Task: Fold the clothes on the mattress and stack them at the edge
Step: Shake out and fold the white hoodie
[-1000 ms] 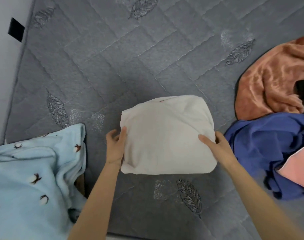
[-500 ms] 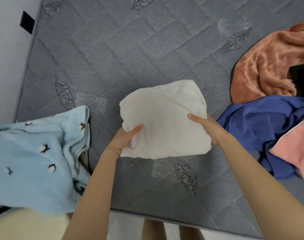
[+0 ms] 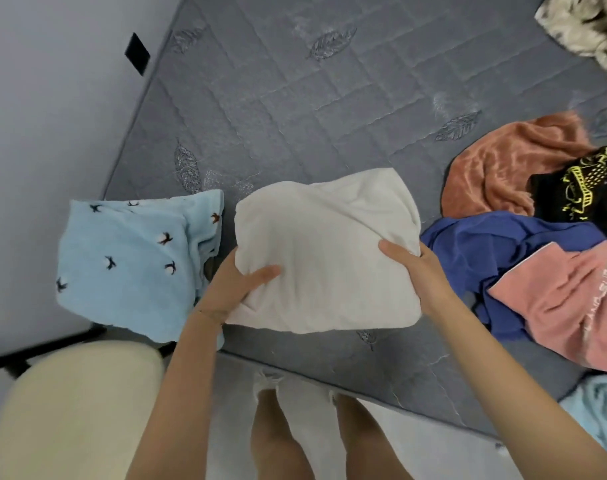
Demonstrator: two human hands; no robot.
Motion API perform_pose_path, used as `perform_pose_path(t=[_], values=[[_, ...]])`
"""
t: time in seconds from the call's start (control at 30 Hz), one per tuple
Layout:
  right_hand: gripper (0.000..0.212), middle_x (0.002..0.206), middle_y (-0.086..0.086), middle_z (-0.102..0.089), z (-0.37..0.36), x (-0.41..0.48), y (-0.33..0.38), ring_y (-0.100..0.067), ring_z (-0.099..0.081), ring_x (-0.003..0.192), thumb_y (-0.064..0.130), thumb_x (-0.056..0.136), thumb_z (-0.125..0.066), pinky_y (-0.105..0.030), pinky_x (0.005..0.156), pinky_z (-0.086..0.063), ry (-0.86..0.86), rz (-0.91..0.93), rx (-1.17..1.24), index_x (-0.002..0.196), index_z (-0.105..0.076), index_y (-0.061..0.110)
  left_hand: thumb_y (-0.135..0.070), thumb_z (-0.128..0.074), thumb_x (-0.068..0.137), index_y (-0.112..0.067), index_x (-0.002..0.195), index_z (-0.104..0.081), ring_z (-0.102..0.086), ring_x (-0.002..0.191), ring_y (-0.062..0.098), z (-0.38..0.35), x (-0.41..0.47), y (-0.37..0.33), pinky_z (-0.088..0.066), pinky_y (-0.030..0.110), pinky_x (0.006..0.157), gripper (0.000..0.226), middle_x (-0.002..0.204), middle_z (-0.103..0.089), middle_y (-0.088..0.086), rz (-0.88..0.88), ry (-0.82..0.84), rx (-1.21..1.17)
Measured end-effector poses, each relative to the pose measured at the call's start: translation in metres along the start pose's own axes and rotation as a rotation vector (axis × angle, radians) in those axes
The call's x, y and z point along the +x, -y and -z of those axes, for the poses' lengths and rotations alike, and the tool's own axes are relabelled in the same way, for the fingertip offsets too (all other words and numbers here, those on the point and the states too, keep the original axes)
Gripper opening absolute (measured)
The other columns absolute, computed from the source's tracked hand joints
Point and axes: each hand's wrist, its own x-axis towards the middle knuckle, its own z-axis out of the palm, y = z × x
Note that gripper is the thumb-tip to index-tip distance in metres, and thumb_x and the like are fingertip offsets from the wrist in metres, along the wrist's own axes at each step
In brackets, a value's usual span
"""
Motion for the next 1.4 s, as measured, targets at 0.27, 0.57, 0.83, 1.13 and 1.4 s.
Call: perform_pose_path(t=[0.27,0.57,0.83,1.13,1.4], values=[[0.049,0.1,0.002,-0.075,-0.113,-0.049,-0.007,-0.017,-0.072,0.089,0.035,0.058,-0.081,-0.026,0.061,-0.057,-0.005,0.094,0.107,0.103,-0.068,0.022,-0.051,-0.086,0.058,-0.032,0.101,-0.061,-0.063,0.087,-0.003,0.116,-0.012,-0.012,-0.047,0.015,0.069,0.053,0.096,-0.069,-0.018,-0.107,-0.168,0.054],[0.045,0.106,-0.002,-0.074,-0.28,-0.084,-0.062,-0.019,-0.07,0.096,0.029,0.062,-0.079,-0.033,0.075,-0.058,0.023,0.073,0.224,0.105,-0.068,0.018,-0.035,-0.079,0.074,-0.034,0.092,-0.063,-0.064,0.075,-0.011,0.295,-0.042,0.021,-0.047,0.005,0.057,0.024,0.081,-0.069,-0.03,-0.14,-0.235,0.072],[0.038,0.104,-0.002,-0.074,-0.357,-0.055,-0.104,-0.018,-0.071,0.096,0.031,0.062,-0.083,-0.027,0.071,-0.057,0.03,0.082,0.267,0.097,-0.073,0.022,-0.037,-0.077,0.074,-0.035,0.095,-0.064,-0.065,0.081,-0.01,0.363,-0.012,0.058,-0.049,0.006,0.062,0.024,0.087,-0.07,-0.029,-0.146,-0.28,0.038],[0.043,0.113,0.001,-0.07,-0.351,0.017,-0.159,-0.015,-0.068,0.101,0.028,0.08,-0.077,-0.033,0.085,-0.056,-0.051,-0.047,0.097,0.119,-0.061,0.02,-0.028,-0.073,0.082,-0.023,0.094,-0.061,-0.061,0.074,-0.01,0.354,0.057,0.126,-0.047,0.009,0.062,0.018,0.091,-0.064,-0.01,-0.123,-0.288,0.179],[0.046,0.114,-0.002,-0.069,-0.349,0.021,-0.148,-0.02,-0.067,0.103,0.027,0.079,-0.078,-0.041,0.091,-0.054,0.008,-0.071,0.038,0.12,-0.06,0.015,-0.028,-0.069,0.087,-0.022,0.072,-0.059,-0.055,0.057,-0.008,0.36,0.054,0.119,-0.045,0.008,0.055,0.019,0.068,-0.062,-0.012,-0.131,-0.387,0.155]])
